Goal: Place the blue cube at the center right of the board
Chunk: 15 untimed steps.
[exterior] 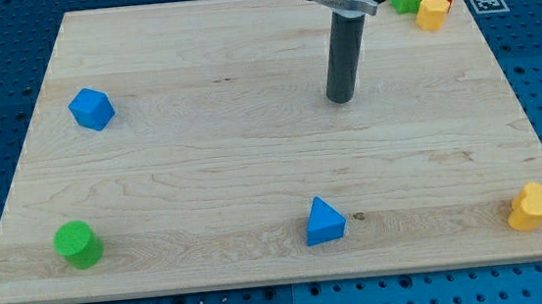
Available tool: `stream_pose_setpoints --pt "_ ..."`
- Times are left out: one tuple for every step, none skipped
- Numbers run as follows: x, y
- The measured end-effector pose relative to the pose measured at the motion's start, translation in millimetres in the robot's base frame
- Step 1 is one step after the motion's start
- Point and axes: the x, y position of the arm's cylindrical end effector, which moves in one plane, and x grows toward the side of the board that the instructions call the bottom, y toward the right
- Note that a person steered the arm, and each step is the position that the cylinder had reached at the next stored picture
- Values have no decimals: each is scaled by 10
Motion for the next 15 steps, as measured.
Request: stream_pose_setpoints --pt "0 0" --pt "0 -62" --pt "-30 -187" --pt "-403 -967" --pt "-683 -2130" --pt "-713 -3339" --pt "-485 -3897" --pt "-227 -3798" --pt "-198 -3519" --pt "-169 -3226" --pt "86 -3102" --pt "89 -2893" --pt "65 -2678" --pt "148 -2381" --pt "151 -2013"
